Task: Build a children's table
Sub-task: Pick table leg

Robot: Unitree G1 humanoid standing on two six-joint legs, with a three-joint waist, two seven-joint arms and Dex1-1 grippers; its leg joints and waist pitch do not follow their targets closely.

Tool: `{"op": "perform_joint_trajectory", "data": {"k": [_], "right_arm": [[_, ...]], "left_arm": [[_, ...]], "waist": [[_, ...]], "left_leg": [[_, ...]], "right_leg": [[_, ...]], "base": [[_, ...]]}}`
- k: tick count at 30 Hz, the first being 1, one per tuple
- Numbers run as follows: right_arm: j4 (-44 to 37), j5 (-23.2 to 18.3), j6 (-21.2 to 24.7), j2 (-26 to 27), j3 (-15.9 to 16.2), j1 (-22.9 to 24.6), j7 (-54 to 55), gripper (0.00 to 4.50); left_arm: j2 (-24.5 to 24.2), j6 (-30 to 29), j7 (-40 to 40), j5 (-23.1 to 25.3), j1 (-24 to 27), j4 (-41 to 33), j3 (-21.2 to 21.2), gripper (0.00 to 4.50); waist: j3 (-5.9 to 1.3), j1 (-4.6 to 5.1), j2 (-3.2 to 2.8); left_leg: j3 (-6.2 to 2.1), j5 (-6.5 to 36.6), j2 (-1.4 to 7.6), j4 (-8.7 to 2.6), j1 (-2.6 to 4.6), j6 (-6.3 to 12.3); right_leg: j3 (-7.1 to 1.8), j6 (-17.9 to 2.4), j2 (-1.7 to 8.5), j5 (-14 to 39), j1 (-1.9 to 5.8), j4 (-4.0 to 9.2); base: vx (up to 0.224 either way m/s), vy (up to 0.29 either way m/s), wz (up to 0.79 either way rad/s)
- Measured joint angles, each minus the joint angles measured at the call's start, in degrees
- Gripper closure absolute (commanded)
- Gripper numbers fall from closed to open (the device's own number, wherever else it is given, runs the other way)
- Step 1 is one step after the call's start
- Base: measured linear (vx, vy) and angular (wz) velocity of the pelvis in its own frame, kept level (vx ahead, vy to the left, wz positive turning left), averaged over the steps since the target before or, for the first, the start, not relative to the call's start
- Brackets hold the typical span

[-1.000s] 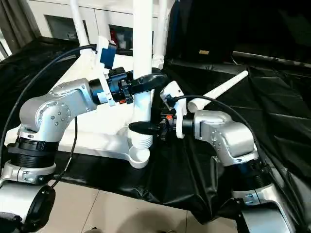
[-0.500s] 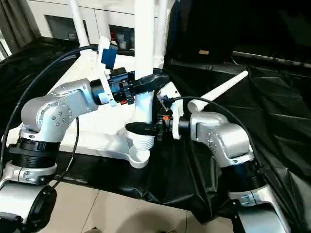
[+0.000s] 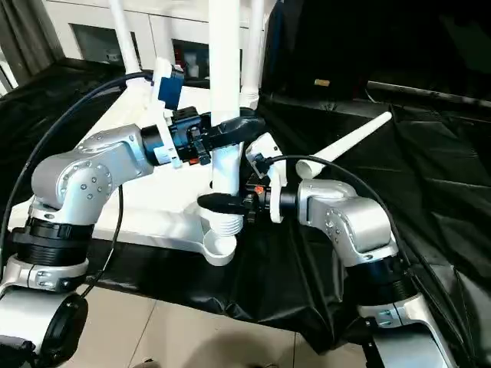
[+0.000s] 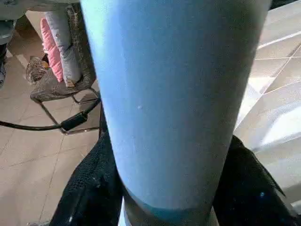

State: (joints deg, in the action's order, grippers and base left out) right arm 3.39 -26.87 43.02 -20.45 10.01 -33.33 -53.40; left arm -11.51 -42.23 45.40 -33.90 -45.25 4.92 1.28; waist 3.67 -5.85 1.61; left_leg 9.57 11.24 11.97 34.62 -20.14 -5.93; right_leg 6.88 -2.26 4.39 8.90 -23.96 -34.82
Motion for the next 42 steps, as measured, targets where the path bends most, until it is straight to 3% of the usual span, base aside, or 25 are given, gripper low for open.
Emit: {"op": "perform_joint_trajectory", "data": {"k": [3, 9, 13, 16, 22, 28, 32, 36, 39, 41, 42], "right_arm": [[0.0, 0.0, 0.0, 0.2, 0.0, 0.2, 0.2, 2.54], [0.1, 0.0, -0.1, 3.1, -1.3, 1.9, 4.1, 2.57], [0.1, 0.0, -1.2, 5.4, -3.2, 2.0, 7.6, 2.57], [0.2, 0.1, -2.4, 7.2, -4.3, 2.8, 10.3, 2.57], [2.0, 0.7, -5.3, 9.7, -6.3, 3.1, 15.0, 2.57], [5.5, 2.5, -11.9, 14.8, -11.8, 1.9, 25.1, 2.57], [6.8, 4.9, -16.8, 14.2, -13.3, 2.0, 28.6, 2.57], [5.2, 6.9, -17.5, 10.5, -12.8, 6.1, 27.0, 2.57], [5.3, 7.0, -16.7, 10.0, -12.2, 8.7, 25.6, 2.57], [5.2, 7.0, -16.7, 10.0, -11.0, 8.8, 24.6, 2.57], [4.8, 7.0, -16.7, 9.9, -10.3, 8.8, 24.0, 2.57]], "left_arm": [[0.1, 0.1, -0.4, 0.2, 0.0, 0.0, 0.2, 1.95], [1.2, 2.6, -1.9, 1.2, 0.1, 1.1, 0.0, 1.47], [3.3, 7.3, -3.2, 1.6, 0.2, 2.6, -1.6, 1.44], [6.1, 11.9, -5.8, 1.4, 0.1, 3.8, -5.1, 1.44], [7.7, 13.7, -8.5, -2.7, -2.0, 3.5, -10.5, 1.44], [8.7, 18.6, -12.4, -4.0, -1.9, 3.3, -15.4, 1.44], [-1.6, 22.6, -7.9, 5.9, 1.8, 3.4, -9.2, 1.44], [-15.5, 27.5, 6.7, 18.3, 11.4, 5.8, 6.2, 1.44], [-17.2, 26.8, 13.9, 19.2, 15.4, 7.5, 11.5, 1.44], [-18.3, 26.8, 17.4, 19.6, 15.5, 7.5, 14.1, 1.44], [-19.2, 27.4, 19.3, 20.3, 15.4, 7.5, 15.3, 1.73]], "waist": [[0.00, -0.01, 0.00], [0.00, 0.08, -0.01], [0.00, 0.07, -0.01], [0.00, 0.04, -0.01], [-0.01, 0.06, -0.02], [-0.01, 0.16, -0.01], [-0.02, 0.79, -0.03], [-0.04, 0.83, -0.01], [0.10, 0.64, 0.23], [0.11, 0.68, 0.22], [0.10, 0.73, 0.20]], "left_leg": [[0.00, 0.0, 0.00, 0.00, 0.00, 0.00], [0.00, 0.0, 0.00, 0.01, 0.00, 0.00], [-0.01, 0.0, -0.01, 0.00, 0.00, 0.00], [-0.01, 0.0, -0.01, 0.00, -0.03, 0.00], [-0.01, 0.0, 0.00, -0.01, -0.01, 0.00], [-0.01, 0.0, 0.00, -0.02, 0.00, -0.01], [-0.01, 0.0, 0.00, -0.13, 0.05, -0.03], [0.01, 0.0, -0.01, -0.24, 0.09, -0.03], [0.00, 0.0, 0.01, -0.19, 0.06, -0.06], [0.03, 0.0, 0.00, -0.19, 0.07, -0.08], [0.03, 0.0, 0.00, -0.18, 0.23, -0.08]], "right_leg": [[0.00, 0.0, 0.00, 0.0, 0.00, 0.00], [0.00, 0.0, 0.00, 0.0, 0.00, 0.00], [0.00, 0.0, 0.00, 0.0, 0.01, 0.01], [0.01, 0.0, 0.00, 0.0, 0.00, 0.02], [0.02, 0.0, 0.00, 0.0, 0.00, 0.02], [0.02, 0.0, 0.00, 0.0, 0.00, 0.01], [0.00, 0.0, -0.01, 0.0, -0.01, 0.02], [-0.07, 0.1, 0.00, 0.1, -0.02, 0.03], [-0.07, 0.0, 0.00, 0.1, -0.22, -0.07], [-0.11, 0.0, 0.00, 0.0, -0.13, -0.11], [-0.11, 0.0, 0.00, 0.0, 0.00, -0.13]], "base": [[0.000, 0.000, 0.00], [0.000, 0.000, 0.00], [0.000, 0.000, 0.00], [0.000, 0.000, 0.00], [0.000, 0.000, 0.00], [0.000, 0.000, 0.00], [0.000, 0.000, 0.00], [0.000, 0.000, 0.00], [0.000, 0.000, 0.00], [0.000, 0.000, 0.00], [0.000, 0.000, 0.00]]}}
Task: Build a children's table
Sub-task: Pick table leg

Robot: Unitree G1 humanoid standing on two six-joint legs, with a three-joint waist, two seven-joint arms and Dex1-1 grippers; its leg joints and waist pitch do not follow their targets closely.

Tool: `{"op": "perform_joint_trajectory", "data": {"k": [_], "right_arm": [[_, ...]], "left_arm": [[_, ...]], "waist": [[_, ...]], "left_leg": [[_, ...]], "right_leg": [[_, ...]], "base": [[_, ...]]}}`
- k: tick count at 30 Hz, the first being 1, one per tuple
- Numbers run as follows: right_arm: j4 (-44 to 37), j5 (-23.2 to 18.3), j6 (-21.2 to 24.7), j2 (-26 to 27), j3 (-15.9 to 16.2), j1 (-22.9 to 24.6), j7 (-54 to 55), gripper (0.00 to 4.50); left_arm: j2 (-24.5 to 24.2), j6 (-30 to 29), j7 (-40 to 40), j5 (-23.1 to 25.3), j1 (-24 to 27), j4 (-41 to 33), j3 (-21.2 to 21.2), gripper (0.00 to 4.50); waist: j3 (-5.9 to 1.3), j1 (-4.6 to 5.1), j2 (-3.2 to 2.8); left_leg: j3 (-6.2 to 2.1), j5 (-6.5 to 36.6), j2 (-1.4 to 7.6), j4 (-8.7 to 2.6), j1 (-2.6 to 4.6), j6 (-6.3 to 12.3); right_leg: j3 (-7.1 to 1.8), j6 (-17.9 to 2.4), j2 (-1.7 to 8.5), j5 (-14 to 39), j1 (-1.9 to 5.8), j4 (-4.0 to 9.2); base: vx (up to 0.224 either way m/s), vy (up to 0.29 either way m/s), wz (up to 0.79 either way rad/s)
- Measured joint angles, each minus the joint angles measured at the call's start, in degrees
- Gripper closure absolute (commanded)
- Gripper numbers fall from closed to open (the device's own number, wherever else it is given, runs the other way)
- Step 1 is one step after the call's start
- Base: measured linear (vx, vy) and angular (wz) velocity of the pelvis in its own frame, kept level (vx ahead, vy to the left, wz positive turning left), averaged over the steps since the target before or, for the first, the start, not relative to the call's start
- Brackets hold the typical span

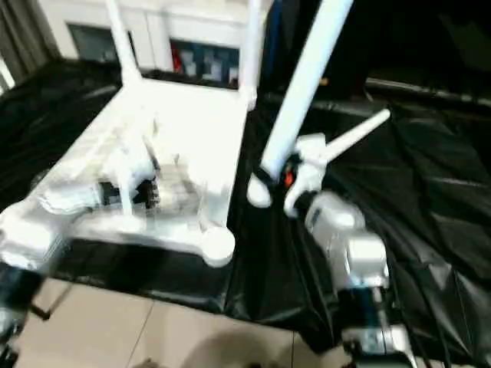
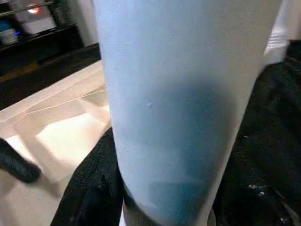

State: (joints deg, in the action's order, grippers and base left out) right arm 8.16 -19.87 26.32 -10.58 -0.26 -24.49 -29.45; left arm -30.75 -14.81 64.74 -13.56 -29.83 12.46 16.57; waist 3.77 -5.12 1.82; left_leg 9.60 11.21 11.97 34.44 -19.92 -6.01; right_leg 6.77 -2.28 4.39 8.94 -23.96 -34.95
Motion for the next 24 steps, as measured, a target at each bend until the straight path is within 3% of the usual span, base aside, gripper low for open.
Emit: {"op": "perform_joint_trajectory", "data": {"k": [3, 5, 8, 13, 24], "right_arm": [[-0.9, -0.1, 0.0, -1.3, 0.9, 0.3, -1.7, 2.57], [-1.2, -0.1, 0.0, -1.6, 0.9, 0.4, -2.1, 2.57], [-1.3, 0.0, 0.2, -1.7, 0.9, 0.6, -2.5, 2.57], [-1.3, 0.2, 0.5, -2.9, 1.5, 0.7, -3.6, 2.57], [-1.3, 0.3, 0.5, -3.4, 1.9, 1.9, -4.0, 2.57]], "left_arm": [[-0.6, 4.0, 2.5, 3.1, -0.5, 3.1, 2.0, 1.83], [-0.6, 5.7, 3.4, 4.8, -1.1, 6.0, 3.1, 2.15], [-0.9, 7.2, 5.3, 6.8, -2.6, 9.8, 4.4, 2.24], [-1.7, 9.9, 5.2, 9.6, -4.8, 13.8, 5.4, 2.77], [-1.8, 13.7, 9.2, 10.9, -6.2, 17.1, 5.8, 3.67]], "waist": [[0.00, 0.00, 0.00], [-0.02, -0.01, 0.03], [-0.03, -0.04, 0.03], [-0.04, -0.05, 0.01], [-0.06, 0.02, 0.00]], "left_leg": [[0.00, 0.0, -0.01, 0.00, 0.07, -0.01], [-0.01, 0.0, -0.01, 0.00, 0.06, -0.02], [-0.03, 0.0, -0.01, 0.01, 0.02, -0.06], [-0.05, 0.0, -0.01, 0.00, -0.04, -0.06], [-0.04, 0.0, -0.01, 0.00, 0.02, -0.06]], "right_leg": [[0.00, 0.0, 0.00, 0.0, 0.10, 0.01], [-0.01, 0.0, 0.00, 0.0, 0.11, 0.01], [0.00, 0.0, 0.00, 0.0, 0.10, 0.01], [0.00, 0.0, 0.00, 0.0, 0.09, -0.01], [-0.02, 0.0, 0.00, 0.0, 0.10, -0.03]], "base": [[0.000, 0.000, 0.00], [0.000, 0.000, 0.00], [0.000, 0.000, 0.00], [0.000, 0.000, 0.00], [0.000, 0.000, 0.00]]}}
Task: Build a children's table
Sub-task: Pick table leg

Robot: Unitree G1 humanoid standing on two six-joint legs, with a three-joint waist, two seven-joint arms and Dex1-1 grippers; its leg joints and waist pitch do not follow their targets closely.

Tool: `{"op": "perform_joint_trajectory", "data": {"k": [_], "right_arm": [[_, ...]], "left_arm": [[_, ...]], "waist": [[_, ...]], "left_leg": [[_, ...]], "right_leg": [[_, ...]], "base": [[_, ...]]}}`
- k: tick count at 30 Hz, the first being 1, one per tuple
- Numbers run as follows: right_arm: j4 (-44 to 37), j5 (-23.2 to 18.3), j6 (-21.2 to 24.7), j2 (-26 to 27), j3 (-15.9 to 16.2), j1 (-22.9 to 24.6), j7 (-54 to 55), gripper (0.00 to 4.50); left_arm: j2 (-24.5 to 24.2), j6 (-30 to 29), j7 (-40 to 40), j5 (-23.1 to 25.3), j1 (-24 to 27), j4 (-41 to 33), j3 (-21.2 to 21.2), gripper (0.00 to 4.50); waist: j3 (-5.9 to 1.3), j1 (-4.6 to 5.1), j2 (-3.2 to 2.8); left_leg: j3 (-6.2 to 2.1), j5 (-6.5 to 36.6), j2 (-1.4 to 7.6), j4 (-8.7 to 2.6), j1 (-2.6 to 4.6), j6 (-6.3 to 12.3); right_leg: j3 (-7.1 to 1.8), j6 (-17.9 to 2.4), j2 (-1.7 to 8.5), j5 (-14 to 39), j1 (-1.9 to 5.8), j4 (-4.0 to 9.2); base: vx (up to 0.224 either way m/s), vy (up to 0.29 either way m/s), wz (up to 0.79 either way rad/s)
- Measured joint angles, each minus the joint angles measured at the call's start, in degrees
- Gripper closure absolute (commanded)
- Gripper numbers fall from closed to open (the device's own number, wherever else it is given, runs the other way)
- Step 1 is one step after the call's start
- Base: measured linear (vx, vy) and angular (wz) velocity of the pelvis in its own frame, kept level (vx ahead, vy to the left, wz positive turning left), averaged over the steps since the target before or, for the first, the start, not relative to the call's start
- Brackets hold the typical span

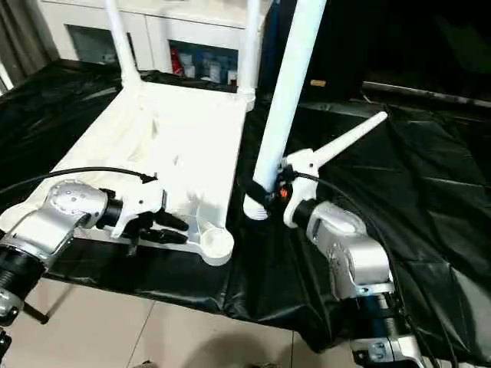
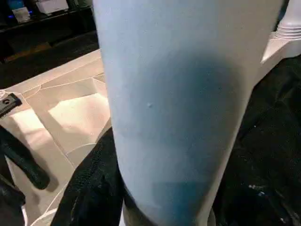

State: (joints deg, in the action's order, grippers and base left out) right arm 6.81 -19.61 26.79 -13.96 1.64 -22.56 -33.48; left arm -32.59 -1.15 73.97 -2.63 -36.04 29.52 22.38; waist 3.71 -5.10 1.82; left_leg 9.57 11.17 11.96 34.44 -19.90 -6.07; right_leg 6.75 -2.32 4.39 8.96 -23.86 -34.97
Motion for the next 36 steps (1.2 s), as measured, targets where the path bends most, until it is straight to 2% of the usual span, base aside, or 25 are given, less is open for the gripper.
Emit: {"op": "perform_joint_trajectory", "data": {"k": [2, 5, 6, 12, 14, 15, 19, 27, 29, 32, 36], "right_arm": [[0.0, 0.0, 0.0, 0.0, 0.0, 0.0, -0.1, 2.57], [0.0, 0.0, 0.0, -0.2, 0.0, 0.0, -0.2, 2.57], [0.0, 0.0, 0.0, -0.2, 0.0, 0.0, -0.2, 2.57], [0.0, 0.0, 0.0, -0.2, 0.0, 0.0, -0.2, 2.57], [0.0, 0.0, 0.0, -0.3, 0.0, 0.0, -0.2, 2.57], [0.0, 0.0, 0.0, -0.3, 0.0, 0.0, -0.2, 2.57], [0.0, 0.0, 0.0, -0.4, 0.0, 0.0, -0.6, 2.57], [0.0, 0.0, 0.0, -0.4, 0.0, 0.0, -0.7, 2.57], [0.0, 0.0, 0.0, -0.4, 0.0, 0.0, -0.7, 2.57], [0.0, 0.0, 0.0, -0.4, 0.0, 0.0, -0.7, 2.57], [0.0, 0.0, 0.0, -0.4, 0.2, 0.0, -0.9, 2.57]], "left_arm": [[0.0, 0.1, 1.0, 0.0, -0.1, 0.4, 0.0, 3.97], [-0.1, 0.1, 2.2, -0.1, -0.1, 1.4, 0.1, 4.09], [-0.1, 0.1, 2.3, -0.1, -0.1, 1.4, 0.1, 4.32], [-0.2, 1.0, 3.3, 0.5, -0.1, 1.4, 0.0, 4.50], [0.2, 2.9, 2.9, 0.7, -0.3, 2.6, 0.0, 4.03], [0.5, 3.6, 2.5, 0.8, -0.4, 3.2, 0.0, 4.03], [0.4, 3.3, 1.3, 2.6, -0.5, 5.8, 0.0, 3.56], [0.0, 4.1, 1.5, 3.6, -0.5, 7.2, 0.0, 3.45], [0.0, 4.2, 1.3, 3.6, -0.5, 7.7, 0.0, 3.74], [0.3, 5.0, 1.2, 3.6, -0.5, 8.1, -0.1, 3.87], [1.8, 5.8, 1.3, 3.5, -0.5, 8.4, -0.7, 4.30]], "waist": [[-0.01, -0.04, -0.02], [-0.02, -0.05, -0.03], [-0.02, -0.05, -0.04], [-0.04, 0.14, -0.06], [-0.04, 0.10, -0.07], [-0.04, 0.09, -0.07], [-0.04, 0.04, -0.07], [-0.04, -0.08, -0.07], [-0.04, -0.07, -0.07], [-0.04, -0.07, -0.07], [-0.04, 0.15, -0.07]], "left_leg": [[0.00, 0.0, 0.00, 0.00, 0.02, 0.00], [-0.01, 0.0, 0.00, 0.01, -0.01, 0.00], [-0.01, 0.0, 0.00, 0.01, 0.02, 0.00], [-0.01, 0.0, 0.00, 0.00, 0.00, 0.00], [0.00, 0.0, 0.00, 0.00, 0.00, 0.01], [0.01, 0.0, 0.00, 0.00, 0.02, 0.00], [-0.01, 0.0, 0.00, 0.00, 0.03, 0.00], [-0.02, 0.0, 0.00, 0.00, -0.02, 0.00], [-0.02, 0.0, 0.01, 0.00, -0.05, 0.00], [-0.02, 0.0, 0.00, 0.01, -0.06, 0.00], [0.00, 0.0, 0.00, 0.01, -0.06, 0.00]], "right_leg": [[0.00, 0.0, 0.00, 0.0, 0.02, 0.00], [0.01, 0.0, 0.00, 0.0, 0.03, 0.00], [0.00, 0.0, 0.00, 0.0, 0.05, 0.00], [-0.02, 0.0, -0.01, 0.0, 0.00, 0.01], [-0.02, 0.0, -0.01, 0.0, 0.01, 0.01], [-0.02, 0.0, -0.01, 0.0, 0.02, 0.01], [0.02, 0.0, -0.01, 0.0, 0.02, -0.01], [0.01, 0.0, 0.00, 0.0, 0.02, 0.00], [0.01, 0.0, 0.00, 0.0, 0.00, 0.00], [0.00, 0.0, 0.00, 0.0, 0.00, 0.02], [-0.02, 0.0, 0.00, 0.0, -0.04, 0.02]], "base": [[0.000, 0.000, 0.00], [0.000, 0.000, 0.00], [0.000, 0.000, 0.00], [0.000, 0.000, 0.00], [0.000, 0.000, 0.00], [0.000, 0.000, 0.00], [0.000, 0.000, 0.00], [0.000, 0.000, 0.00], [0.000, 0.000, 0.00], [0.000, 0.000, 0.00], [0.000, 0.000, 0.00]]}}
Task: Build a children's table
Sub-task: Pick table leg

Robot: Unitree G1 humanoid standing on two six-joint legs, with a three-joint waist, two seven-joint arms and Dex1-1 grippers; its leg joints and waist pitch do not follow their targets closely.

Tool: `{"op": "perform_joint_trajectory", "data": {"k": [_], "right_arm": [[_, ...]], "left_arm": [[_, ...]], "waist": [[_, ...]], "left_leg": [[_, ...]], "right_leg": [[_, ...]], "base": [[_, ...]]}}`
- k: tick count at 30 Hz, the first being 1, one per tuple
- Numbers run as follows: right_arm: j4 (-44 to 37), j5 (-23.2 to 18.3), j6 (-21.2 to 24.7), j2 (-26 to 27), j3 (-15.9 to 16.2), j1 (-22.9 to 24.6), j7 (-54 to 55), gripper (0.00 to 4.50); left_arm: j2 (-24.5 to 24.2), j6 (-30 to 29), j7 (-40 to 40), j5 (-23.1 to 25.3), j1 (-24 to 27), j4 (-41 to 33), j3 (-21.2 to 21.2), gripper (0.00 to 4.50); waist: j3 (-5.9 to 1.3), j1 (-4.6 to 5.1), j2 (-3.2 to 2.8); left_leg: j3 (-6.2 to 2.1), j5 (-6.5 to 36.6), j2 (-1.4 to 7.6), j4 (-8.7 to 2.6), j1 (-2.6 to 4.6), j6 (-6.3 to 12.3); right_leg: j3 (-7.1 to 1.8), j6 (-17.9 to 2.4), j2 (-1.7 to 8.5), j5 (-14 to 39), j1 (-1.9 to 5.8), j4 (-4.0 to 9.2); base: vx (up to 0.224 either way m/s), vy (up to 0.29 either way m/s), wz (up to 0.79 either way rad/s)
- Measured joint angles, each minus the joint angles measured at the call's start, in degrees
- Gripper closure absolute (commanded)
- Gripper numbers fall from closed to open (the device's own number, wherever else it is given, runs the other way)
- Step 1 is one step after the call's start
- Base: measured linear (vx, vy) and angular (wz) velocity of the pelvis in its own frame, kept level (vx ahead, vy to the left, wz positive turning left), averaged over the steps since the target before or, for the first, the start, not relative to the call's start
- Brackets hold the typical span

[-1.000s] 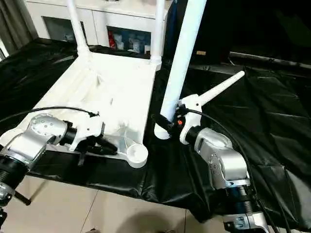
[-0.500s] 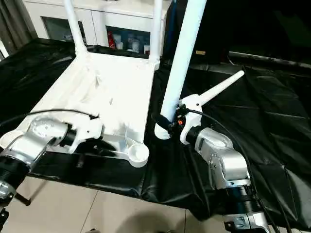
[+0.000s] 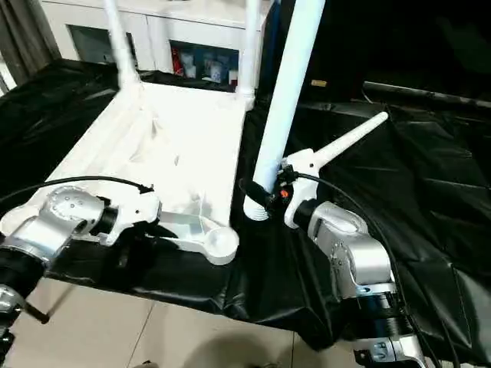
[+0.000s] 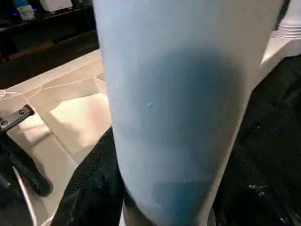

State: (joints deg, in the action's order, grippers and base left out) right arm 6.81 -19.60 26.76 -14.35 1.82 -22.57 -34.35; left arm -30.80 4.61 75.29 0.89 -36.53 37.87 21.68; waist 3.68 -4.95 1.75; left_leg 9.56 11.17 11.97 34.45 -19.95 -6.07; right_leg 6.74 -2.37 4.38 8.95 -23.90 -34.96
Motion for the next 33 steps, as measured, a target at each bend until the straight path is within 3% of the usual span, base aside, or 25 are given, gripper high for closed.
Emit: {"op": "perform_joint_trajectory", "data": {"k": [13, 14, 20, 33], "right_arm": [[0.0, 0.0, 0.0, -0.2, 0.6, 0.0, -0.8, 2.57], [0.0, 0.0, 0.0, -0.2, 0.6, 0.0, -0.8, 2.57], [0.0, 0.0, 0.0, -0.2, 0.8, 0.1, -0.9, 2.57], [0.0, 0.0, 0.0, -0.1, 0.9, 0.1, -0.9, 2.57]], "left_arm": [[0.1, 0.1, 1.3, -0.5, 0.3, -0.2, -0.4, 4.50], [0.1, -0.1, 1.3, -0.5, 0.3, -0.2, -0.4, 4.21], [1.9, -0.5, -0.2, -2.5, 0.7, -0.2, -3.0, 3.75], [0.7, -0.5, 0.0, -1.8, 0.9, -0.4, -3.1, 3.73]], "waist": [[0.01, 0.19, -0.04], [0.01, 0.18, -0.05], [-0.02, -0.20, -0.07], [-0.02, -0.26, -0.08]], "left_leg": [[0.03, 0.0, 0.00, -0.03, 0.02, 0.00], [0.03, 0.0, 0.00, -0.03, 0.02, 0.00], [0.04, 0.0, 0.00, -0.01, 0.02, 0.00], [0.02, 0.0, -0.01, -0.02, 0.04, 0.00]], "right_leg": [[-0.07, 0.0, -0.05, 0.0, -0.08, -0.02], [-0.07, 0.0, -0.05, 0.0, -0.08, -0.02], [-0.07, 0.0, -0.04, 0.0, -0.04, -0.02], [-0.06, 0.0, -0.02, 0.0, 0.00, -0.02]], "base": [[0.000, 0.000, 0.00], [0.000, 0.000, 0.00], [0.000, 0.000, 0.00], [0.000, 0.000, 0.00]]}}
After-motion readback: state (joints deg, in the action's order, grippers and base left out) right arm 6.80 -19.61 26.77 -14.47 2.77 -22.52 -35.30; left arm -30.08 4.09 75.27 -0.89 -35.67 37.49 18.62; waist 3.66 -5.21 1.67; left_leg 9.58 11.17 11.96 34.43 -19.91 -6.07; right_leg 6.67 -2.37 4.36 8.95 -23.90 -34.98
